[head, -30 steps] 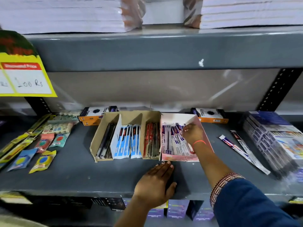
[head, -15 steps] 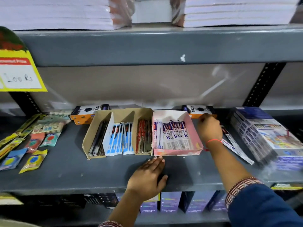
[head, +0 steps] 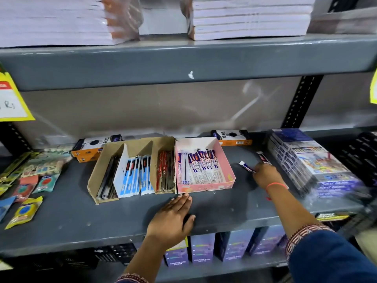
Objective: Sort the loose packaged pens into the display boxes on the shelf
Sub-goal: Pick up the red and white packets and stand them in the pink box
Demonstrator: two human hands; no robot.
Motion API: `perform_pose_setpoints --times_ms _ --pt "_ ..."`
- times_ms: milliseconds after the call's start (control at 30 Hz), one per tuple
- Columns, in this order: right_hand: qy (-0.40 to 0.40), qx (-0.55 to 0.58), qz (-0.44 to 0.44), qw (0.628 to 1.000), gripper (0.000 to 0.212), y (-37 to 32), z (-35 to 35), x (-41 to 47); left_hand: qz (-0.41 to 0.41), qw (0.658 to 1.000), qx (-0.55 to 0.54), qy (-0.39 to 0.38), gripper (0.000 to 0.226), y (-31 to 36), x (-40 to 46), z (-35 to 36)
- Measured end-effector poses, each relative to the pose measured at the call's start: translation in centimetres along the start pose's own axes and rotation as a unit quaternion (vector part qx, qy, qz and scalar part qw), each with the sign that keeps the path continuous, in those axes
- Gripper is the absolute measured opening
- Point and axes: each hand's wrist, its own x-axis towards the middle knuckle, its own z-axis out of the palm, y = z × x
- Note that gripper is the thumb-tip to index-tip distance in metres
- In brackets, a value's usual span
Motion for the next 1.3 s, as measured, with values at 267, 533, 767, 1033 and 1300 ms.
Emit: perform_pose_setpoints --times_ms 267,533,767,1033,1300 --pt "0.023 0.044 0.053 0.997 0.031 0.2 0.5 0.2 -0.001 1.0 -0.001 -0.008 0.055 0.0 0.0 0.0" --pt "0.005 0.352 0.125 0.928 0.018 0.2 -0.3 -0.1 -0.004 1.0 -0.001 -0.007 0.056 -0.3 0.0 0.3" --pt "-0.037 0.581 0.026 0.812 0.035 -3.5 -3.3 -3.5 -0.006 1.0 0.012 -0.001 0.058 -0.2 0.1 0.3" --pt "-0.05 0.609 -0.056 0.79 0.036 -6.8 -3.6 -7.0 -0.005 1.0 0.013 0.007 0.057 0.3 0.0 -0.2" --pt "-0.057 0.592 -0.056 0.802 0.03 -7.8 -3.0 -5.7 -0.003 1.0 0.017 0.005 0.057 0.3 0.0 -0.3"
